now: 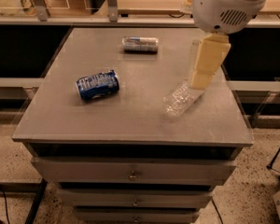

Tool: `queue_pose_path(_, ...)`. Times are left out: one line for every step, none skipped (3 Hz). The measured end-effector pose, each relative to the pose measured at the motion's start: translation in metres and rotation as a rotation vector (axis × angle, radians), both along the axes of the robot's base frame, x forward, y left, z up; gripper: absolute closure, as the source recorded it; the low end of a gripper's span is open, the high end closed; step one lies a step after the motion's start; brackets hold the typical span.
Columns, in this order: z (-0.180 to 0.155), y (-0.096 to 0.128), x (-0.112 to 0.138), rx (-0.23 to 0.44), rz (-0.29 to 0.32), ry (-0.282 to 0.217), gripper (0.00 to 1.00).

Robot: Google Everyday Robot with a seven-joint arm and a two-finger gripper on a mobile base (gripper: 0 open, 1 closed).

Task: Pick pepsi can

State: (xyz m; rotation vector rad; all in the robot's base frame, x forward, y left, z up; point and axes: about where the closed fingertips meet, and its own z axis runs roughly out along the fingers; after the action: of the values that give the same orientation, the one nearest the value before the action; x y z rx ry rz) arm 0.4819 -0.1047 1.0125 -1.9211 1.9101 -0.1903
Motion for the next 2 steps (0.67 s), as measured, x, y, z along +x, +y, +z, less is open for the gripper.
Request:
queue_pose_path(0.005,0.062,0.015,-0.078,0.111,-0.053,0.00)
queue_pose_path(-0.008,0.106,0.035,-0.173,0.166,-0.075,0.00)
